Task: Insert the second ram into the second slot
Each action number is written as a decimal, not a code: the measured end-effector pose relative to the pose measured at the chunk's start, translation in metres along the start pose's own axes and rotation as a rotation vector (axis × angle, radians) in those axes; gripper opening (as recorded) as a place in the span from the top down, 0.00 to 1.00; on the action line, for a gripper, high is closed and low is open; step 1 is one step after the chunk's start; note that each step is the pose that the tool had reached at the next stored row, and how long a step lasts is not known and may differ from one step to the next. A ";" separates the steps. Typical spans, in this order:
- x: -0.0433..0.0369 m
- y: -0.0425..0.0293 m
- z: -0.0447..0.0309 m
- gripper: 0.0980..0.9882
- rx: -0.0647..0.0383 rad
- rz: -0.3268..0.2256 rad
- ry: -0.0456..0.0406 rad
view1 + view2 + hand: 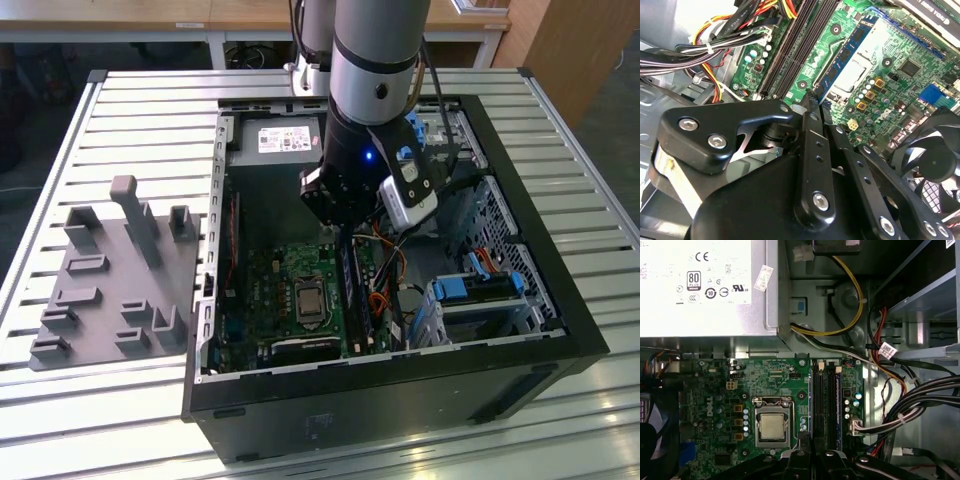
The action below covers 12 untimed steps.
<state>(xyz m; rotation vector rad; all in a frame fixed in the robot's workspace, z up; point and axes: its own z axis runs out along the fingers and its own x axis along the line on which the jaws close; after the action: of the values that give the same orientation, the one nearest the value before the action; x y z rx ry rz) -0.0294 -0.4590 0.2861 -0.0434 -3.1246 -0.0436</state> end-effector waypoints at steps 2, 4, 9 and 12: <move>0.0000 0.0000 0.0006 0.96 0.000 0.000 0.0000; 0.0000 0.0000 0.0012 0.96 0.000 0.000 0.0000; 0.0000 -0.0001 0.0027 0.96 0.000 0.000 0.0000; 0.0000 -0.0001 0.0035 0.96 0.000 0.000 0.0000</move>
<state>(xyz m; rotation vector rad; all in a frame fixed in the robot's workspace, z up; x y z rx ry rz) -0.0295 -0.4590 0.2826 -0.0434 -3.1246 -0.0435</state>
